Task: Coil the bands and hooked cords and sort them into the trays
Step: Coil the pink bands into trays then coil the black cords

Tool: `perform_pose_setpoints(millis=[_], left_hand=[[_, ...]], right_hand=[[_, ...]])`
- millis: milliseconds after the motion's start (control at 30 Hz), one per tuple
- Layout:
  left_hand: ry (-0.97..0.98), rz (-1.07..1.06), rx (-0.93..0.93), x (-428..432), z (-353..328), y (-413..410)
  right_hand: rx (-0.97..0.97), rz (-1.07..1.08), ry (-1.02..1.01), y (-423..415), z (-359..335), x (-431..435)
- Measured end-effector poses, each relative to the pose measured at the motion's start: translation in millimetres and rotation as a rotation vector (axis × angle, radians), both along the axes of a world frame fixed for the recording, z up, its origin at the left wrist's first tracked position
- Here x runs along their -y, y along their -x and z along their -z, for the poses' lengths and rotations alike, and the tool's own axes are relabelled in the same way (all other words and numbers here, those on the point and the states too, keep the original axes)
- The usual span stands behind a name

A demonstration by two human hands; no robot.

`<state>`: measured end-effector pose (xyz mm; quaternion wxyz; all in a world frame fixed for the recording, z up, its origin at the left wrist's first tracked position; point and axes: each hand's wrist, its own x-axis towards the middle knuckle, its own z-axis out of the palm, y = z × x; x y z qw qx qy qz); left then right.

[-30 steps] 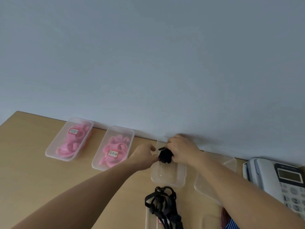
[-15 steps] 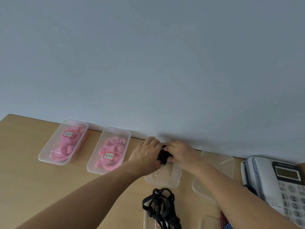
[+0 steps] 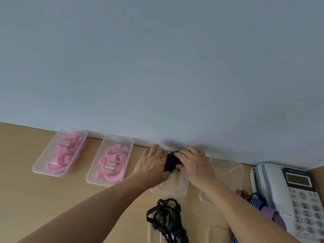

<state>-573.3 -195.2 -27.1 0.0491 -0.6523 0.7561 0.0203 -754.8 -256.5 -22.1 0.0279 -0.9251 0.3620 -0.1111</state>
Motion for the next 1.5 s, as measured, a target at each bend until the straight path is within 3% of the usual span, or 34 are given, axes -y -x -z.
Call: perform_pose_setpoints(millis=[633, 1067, 1267, 1500], left_hand=[[-0.074, -0.019, -0.171, -4.9, -29.2, -8.9], [-0.141, 0.071, -0.395, -56.7, -74.5, -33.3], [-0.244, 0.131, -0.454, -97.7, -60.1, -24.0], [-0.281, 0.025, -0.503, -121.6, -56.5, -10.8]], right_hand=[[-0.018, 0.156, -0.192, -1.8, -32.1, -21.1], [0.008, 0.362, -0.172, -4.6, -86.0, -118.4], [-0.011, 0.432, -0.318, 0.9, -65.6, -173.7], [-0.063, 0.599, -0.522, 18.1, -36.8, -195.5]])
